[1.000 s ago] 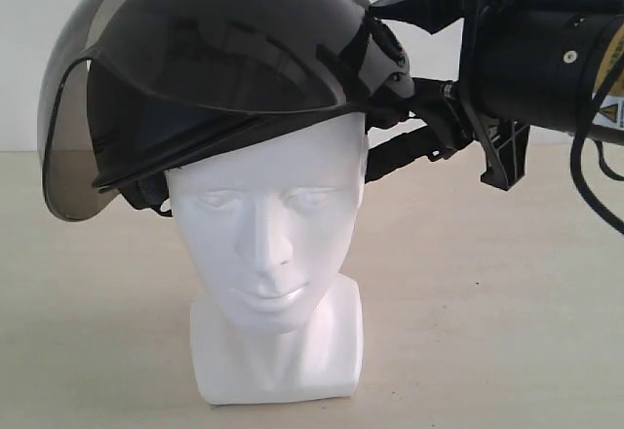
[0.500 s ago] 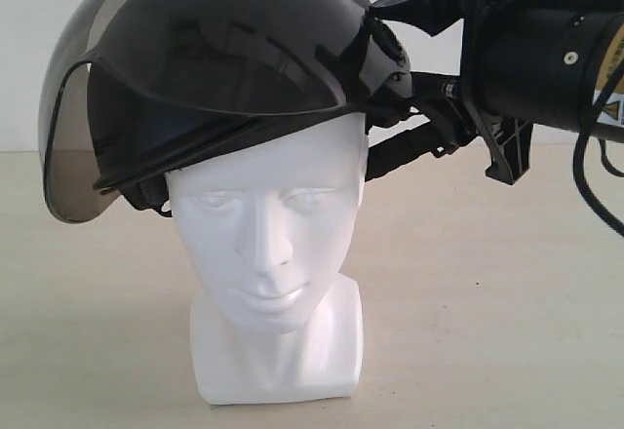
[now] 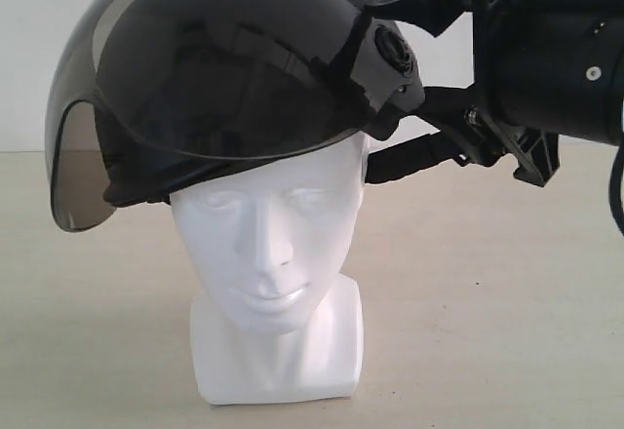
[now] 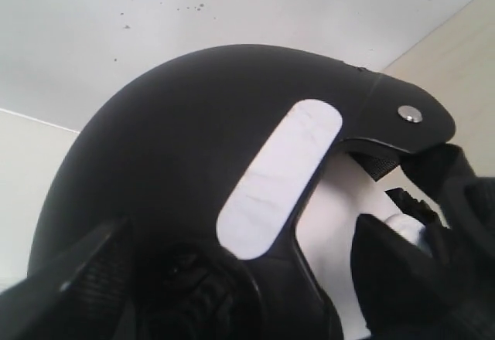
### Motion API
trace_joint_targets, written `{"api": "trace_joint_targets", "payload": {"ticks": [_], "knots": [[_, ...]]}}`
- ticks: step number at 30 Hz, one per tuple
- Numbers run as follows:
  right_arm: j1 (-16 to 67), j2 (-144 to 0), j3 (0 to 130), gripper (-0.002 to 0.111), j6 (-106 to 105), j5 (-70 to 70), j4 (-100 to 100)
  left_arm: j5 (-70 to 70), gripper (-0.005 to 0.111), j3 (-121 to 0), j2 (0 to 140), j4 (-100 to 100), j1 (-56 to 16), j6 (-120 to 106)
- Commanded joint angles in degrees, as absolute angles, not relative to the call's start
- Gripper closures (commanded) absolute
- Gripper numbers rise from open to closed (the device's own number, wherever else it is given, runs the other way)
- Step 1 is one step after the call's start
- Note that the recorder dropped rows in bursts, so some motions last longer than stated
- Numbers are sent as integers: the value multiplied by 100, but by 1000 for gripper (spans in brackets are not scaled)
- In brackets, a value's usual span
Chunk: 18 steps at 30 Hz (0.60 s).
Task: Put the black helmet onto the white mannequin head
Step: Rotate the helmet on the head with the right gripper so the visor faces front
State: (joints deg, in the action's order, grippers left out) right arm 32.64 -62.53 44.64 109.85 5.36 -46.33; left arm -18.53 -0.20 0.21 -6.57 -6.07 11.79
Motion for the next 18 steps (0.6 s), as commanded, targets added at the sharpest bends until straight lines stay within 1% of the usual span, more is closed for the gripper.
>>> {"api": "trace_joint_targets", "payload": {"ticks": [1, 11, 18], "knots": [[3194, -6060, 4331, 37, 10236, -654, -4983, -1822, 102, 0, 0, -665, -590, 1155], [3194, -6060, 3510, 37, 9404, -830, -4164, -1822, 102, 0, 0, -665, -590, 1155], [3194, -6072, 3462, 37, 9240, -864, -4164, -1822, 102, 0, 0, -665, -590, 1155]]}}
